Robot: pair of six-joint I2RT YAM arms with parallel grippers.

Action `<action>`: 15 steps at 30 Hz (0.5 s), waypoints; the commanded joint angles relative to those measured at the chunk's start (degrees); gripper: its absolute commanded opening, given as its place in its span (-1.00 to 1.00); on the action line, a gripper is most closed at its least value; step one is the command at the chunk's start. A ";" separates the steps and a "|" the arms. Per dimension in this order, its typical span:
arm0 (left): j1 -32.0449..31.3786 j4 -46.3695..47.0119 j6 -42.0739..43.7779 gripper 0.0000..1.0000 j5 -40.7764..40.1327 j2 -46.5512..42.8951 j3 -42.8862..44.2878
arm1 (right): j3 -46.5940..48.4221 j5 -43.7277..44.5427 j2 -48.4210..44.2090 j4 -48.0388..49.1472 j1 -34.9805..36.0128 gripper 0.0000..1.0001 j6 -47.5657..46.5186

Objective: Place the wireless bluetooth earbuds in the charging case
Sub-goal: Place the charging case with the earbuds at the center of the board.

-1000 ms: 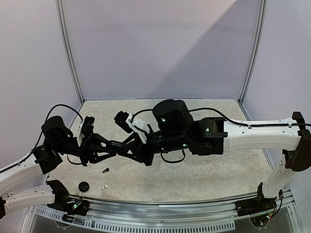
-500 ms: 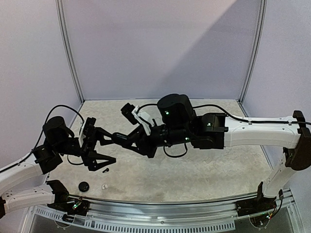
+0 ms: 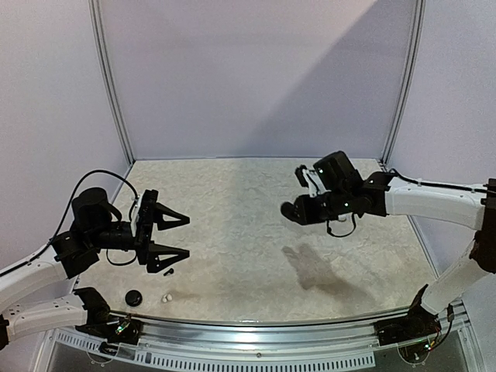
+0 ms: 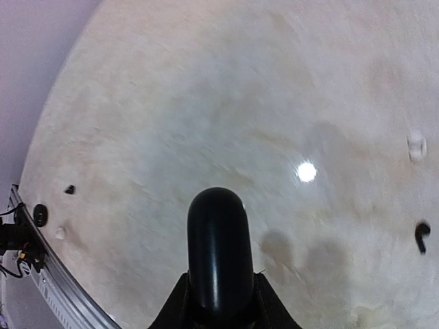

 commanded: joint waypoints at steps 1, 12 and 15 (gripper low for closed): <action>-0.51 -1.74 1.42 0.92 -1.32 -0.48 0.92 | -8.95 -11.57 0.89 -0.94 -4.48 -0.94 9.14; -0.42 -3.60 2.32 0.92 -3.25 -0.87 1.62 | 1.03 -27.34 22.78 0.87 -7.00 -0.93 3.27; -0.19 -5.94 3.06 0.92 -3.71 -1.45 1.83 | 4.08 -30.33 27.64 0.49 -7.42 -0.88 2.65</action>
